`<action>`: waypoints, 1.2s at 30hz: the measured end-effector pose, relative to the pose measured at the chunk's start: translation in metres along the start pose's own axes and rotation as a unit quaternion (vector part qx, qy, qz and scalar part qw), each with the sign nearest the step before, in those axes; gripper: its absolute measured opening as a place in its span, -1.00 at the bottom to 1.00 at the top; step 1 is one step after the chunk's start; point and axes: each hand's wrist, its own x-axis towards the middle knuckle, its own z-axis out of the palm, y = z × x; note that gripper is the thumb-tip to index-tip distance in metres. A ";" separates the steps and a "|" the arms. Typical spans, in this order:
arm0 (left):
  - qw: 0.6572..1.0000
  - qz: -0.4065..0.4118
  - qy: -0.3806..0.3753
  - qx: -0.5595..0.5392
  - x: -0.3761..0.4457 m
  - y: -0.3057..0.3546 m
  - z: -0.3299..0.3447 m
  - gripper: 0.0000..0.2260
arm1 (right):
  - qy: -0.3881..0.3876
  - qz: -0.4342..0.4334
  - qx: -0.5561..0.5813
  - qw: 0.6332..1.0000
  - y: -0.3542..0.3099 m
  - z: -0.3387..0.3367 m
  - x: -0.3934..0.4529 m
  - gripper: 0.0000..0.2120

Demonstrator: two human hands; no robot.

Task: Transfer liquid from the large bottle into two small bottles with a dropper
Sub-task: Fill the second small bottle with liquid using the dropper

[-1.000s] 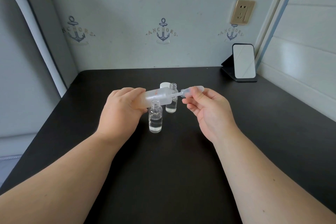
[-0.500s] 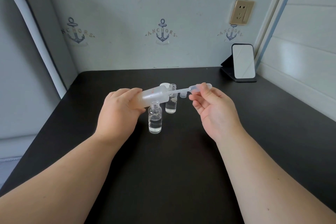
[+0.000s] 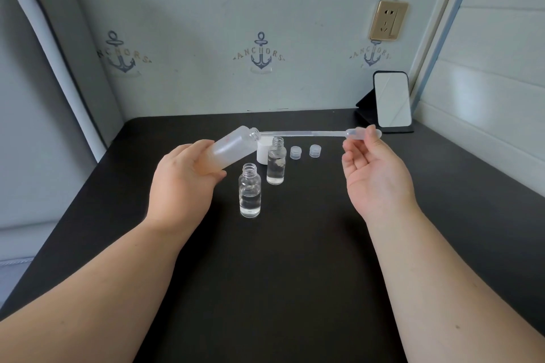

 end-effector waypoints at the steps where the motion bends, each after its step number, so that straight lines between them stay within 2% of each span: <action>1: 1.000 -0.005 0.000 -0.006 0.000 0.000 0.000 -0.63 | 0.005 0.000 0.006 1.000 -0.001 -0.001 0.001 -0.81; 7: 0.999 -0.029 -0.011 -0.038 0.001 0.002 -0.001 -0.72 | 0.015 -0.004 0.038 0.999 -0.003 -0.004 0.004 -0.83; 11: 0.996 -0.044 -0.016 -0.073 -0.001 0.004 -0.001 -0.76 | 0.003 -0.011 0.039 0.999 -0.003 -0.005 0.006 -0.74; 15: 0.993 -0.070 -0.016 -0.098 -0.002 0.005 0.000 -0.78 | 0.007 -0.011 0.048 0.999 -0.004 -0.006 0.006 -0.78; 27: 0.989 -0.101 -0.031 -0.105 0.001 0.000 0.004 -0.52 | 0.011 -0.005 0.013 1.000 -0.004 -0.007 0.008 -0.77; 30: 0.985 -0.101 -0.039 -0.137 -0.001 0.002 0.003 -0.50 | 0.013 -0.004 0.006 1.000 -0.005 -0.007 0.008 -0.76; 33: 0.973 -0.093 -0.003 -0.212 -0.005 0.008 -0.002 -0.56 | 0.016 -0.002 0.003 1.000 -0.005 -0.006 0.008 -0.76; 36: 0.975 -0.036 0.083 -0.203 -0.008 0.014 -0.012 -0.67 | 0.015 -0.004 -0.003 1.000 -0.005 -0.006 0.008 -0.76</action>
